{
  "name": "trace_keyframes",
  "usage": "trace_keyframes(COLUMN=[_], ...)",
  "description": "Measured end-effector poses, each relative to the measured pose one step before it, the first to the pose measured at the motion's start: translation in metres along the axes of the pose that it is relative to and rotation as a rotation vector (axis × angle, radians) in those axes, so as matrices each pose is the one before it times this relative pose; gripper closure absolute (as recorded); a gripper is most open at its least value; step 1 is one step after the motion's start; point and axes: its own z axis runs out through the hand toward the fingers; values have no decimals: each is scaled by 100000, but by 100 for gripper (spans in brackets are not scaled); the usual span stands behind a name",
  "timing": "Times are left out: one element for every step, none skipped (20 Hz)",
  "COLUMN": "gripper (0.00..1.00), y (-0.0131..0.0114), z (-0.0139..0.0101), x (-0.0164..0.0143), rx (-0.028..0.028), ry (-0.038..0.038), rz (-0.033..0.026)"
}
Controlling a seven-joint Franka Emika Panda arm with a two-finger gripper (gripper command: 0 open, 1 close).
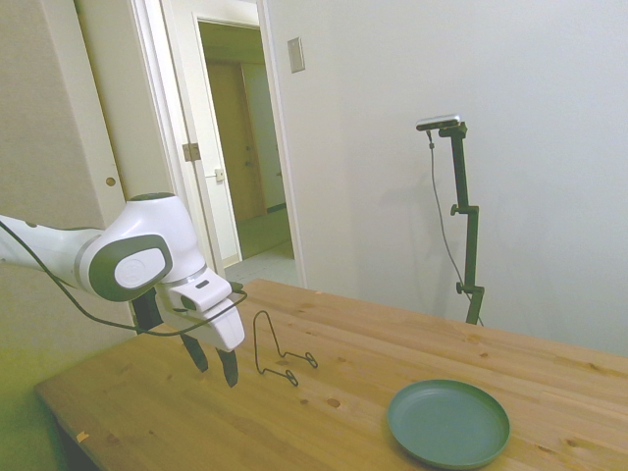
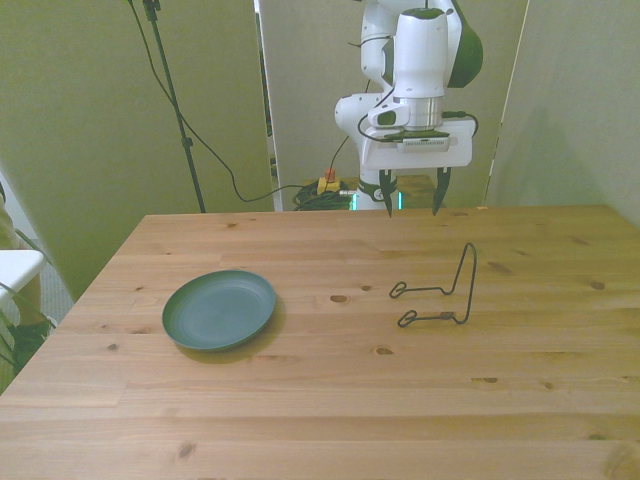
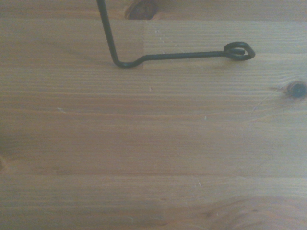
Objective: Load the plate
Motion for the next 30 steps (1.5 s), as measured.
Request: trace_keyframes(gripper=[0,0,0,0,0,0,0,0,0,0,0,0,0,0,0,0,0,0,0,0,0,0,0,0,0,0,0,0,0,0], y=[12,76,105,165,145,157,198,160,115,81,-68,-144,-157,-212,-210,-148,-95,-38,-38,-60,-37,-94,-200,-294,-407,-450,-497,-498,-508,-465], z=[-1,54,39,28,31,85,76,157,244,220,231,269,293,321,413,569,739,839,868,897,913,771,611,411,138,16,-29,-38,12,121], x=[16,-15,124,300,439,664,945,1064,1221,1344,1344,1302,1242,1150,1043,979,881,811,820,796,712,643,551,445,333,274,234,219,249,248], rx=[100,193,-8,-150,-452,-906,-1485,-1372,-1373,-1626,-1323,-1365,-1669,-1824,-2003,-2002,-2254,-2315,-2273,-1991,-2079,-1629,-1150,-584,-71,-321,-350,-434,-325,-625], ry=[-318,-1071,-287,20,299,661,1322,1315,1131,1171,866,933,1311,1577,1703,1443,1103,928,1399,1653,1178,1010,1016,862,720,1144,1172,1037,581,429], rz=[44,-253,186,369,363,407,193,347,640,505,510,489,339,657,585,781,355,234,390,666,620,699,653,536,471,388,45,28,319,67])
